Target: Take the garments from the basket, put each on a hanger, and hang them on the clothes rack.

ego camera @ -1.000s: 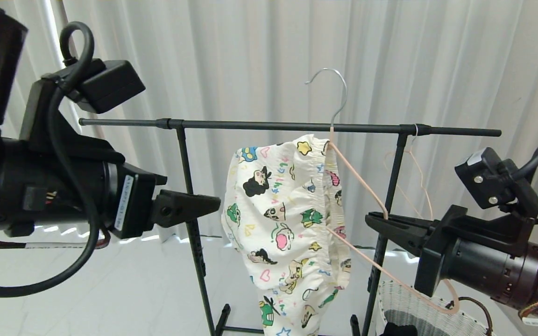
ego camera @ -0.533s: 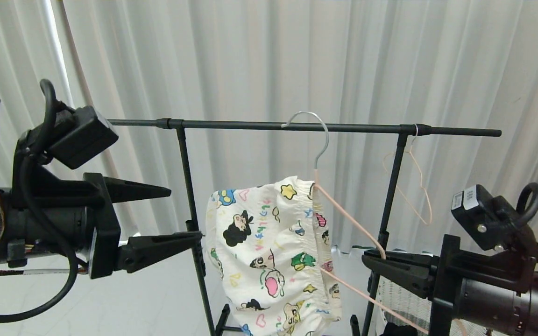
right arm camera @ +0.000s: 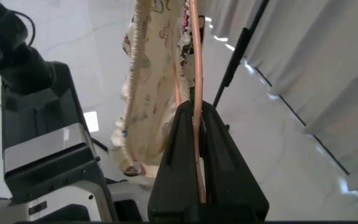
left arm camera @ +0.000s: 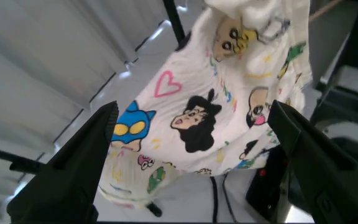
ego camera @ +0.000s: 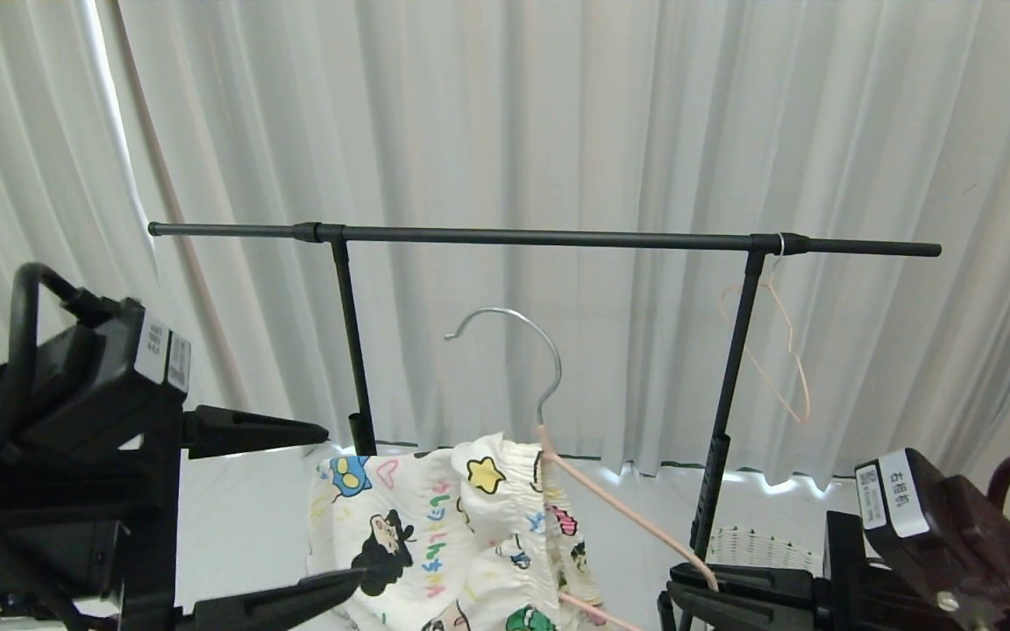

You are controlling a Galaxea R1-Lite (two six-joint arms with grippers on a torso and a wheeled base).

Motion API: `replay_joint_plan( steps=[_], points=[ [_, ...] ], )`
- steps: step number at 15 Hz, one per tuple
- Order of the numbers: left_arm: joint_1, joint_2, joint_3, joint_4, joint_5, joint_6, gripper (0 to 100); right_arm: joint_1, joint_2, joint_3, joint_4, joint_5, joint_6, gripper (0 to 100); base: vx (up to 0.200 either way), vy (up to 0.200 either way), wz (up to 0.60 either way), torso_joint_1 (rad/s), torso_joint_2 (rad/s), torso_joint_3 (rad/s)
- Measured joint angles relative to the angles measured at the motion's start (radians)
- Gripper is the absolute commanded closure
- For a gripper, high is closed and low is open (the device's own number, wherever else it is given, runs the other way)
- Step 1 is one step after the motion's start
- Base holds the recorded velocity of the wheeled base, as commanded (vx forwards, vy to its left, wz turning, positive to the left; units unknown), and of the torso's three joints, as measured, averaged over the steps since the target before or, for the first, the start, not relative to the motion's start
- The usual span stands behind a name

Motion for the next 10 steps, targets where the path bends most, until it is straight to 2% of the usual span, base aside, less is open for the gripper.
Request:
replay_joint_plan(
  steps=[2, 4, 6, 8, 10],
  points=[
    [-0.023, 0.002, 0.021, -0.001, -0.002, 0.039, 0, 0.02, -0.002, 0.001, 0.0, 0.0, -0.019, 100, 0.0, 0.0, 0.0, 0.0, 0.0, 0.0],
    [-0.049, 0.027, 0.007, -0.016, -0.003, 0.047, 0, 0.05, -0.008, 0.003, 0.001, 0.0, -0.029, 100, 0.0, 0.0, 0.0, 0.0, 0.0, 0.0],
    [-0.06, 0.049, -0.002, -0.038, -0.041, 0.048, 0, 0.08, -0.018, 0.004, 0.0, -0.002, -0.03, 100, 0.0, 0.0, 0.0, 0.0, 0.0, 0.0],
    [-0.067, 0.068, -0.005, -0.048, -0.127, 0.052, 0, 0.109, -0.027, 0.0, 0.0, -0.004, -0.031, 100, 0.0, 0.0, 0.0, 0.0, 0.0, 0.0],
    [-0.082, 0.081, -0.003, -0.05, -0.133, 0.053, 0, 0.117, -0.034, -0.002, 0.001, -0.004, -0.032, 100, 0.0, 0.0, 0.0, 0.0, 0.0, 0.0]
  ],
)
